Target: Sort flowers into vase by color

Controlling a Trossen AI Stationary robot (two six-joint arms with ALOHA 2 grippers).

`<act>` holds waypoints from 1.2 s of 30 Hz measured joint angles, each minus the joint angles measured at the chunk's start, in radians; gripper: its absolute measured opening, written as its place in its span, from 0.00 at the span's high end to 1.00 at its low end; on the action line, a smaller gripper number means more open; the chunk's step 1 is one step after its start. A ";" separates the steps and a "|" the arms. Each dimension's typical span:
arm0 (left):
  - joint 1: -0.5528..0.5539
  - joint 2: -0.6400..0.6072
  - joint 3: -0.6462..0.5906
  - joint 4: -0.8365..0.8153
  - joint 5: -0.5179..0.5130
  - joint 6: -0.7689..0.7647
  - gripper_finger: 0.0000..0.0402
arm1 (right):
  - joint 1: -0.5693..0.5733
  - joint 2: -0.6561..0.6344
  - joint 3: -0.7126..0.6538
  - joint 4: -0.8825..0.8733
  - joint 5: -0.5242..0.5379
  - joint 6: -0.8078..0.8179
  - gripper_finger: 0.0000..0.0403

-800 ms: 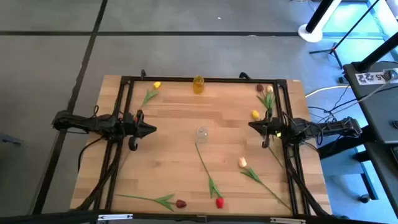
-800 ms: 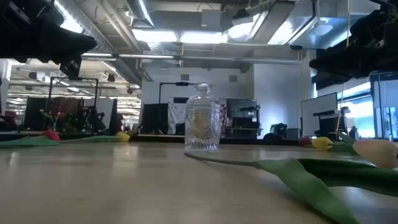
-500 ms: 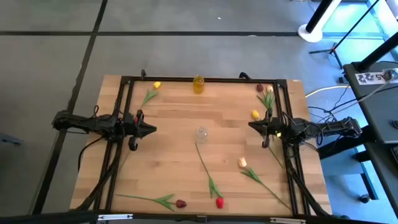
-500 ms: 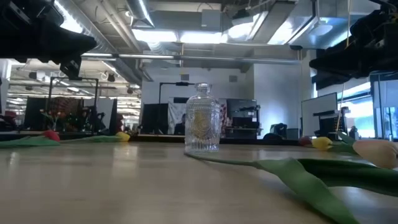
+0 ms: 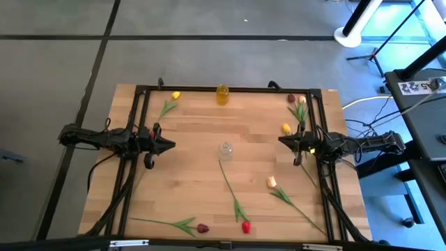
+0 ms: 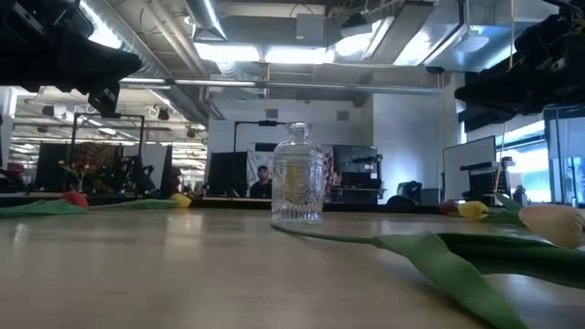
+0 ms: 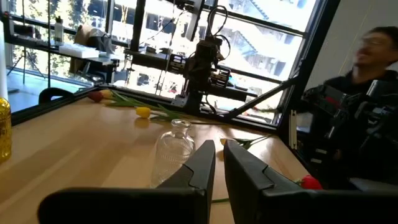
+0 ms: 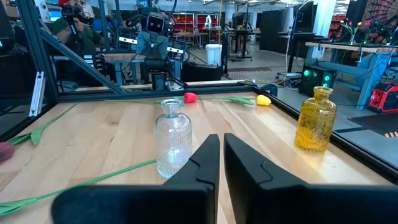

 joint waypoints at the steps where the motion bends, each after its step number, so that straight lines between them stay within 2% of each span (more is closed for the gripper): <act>1: 0.000 0.000 0.000 0.000 0.000 0.000 0.92 | 0.000 0.000 0.000 0.000 0.000 0.000 0.94; 33: 0.000 0.000 0.000 0.000 0.000 0.000 0.92 | 0.000 0.000 0.000 0.001 0.000 -0.002 0.94; 36: 0.000 0.000 0.000 0.000 0.000 0.000 0.92 | 0.000 0.000 0.000 0.007 0.029 -0.003 0.94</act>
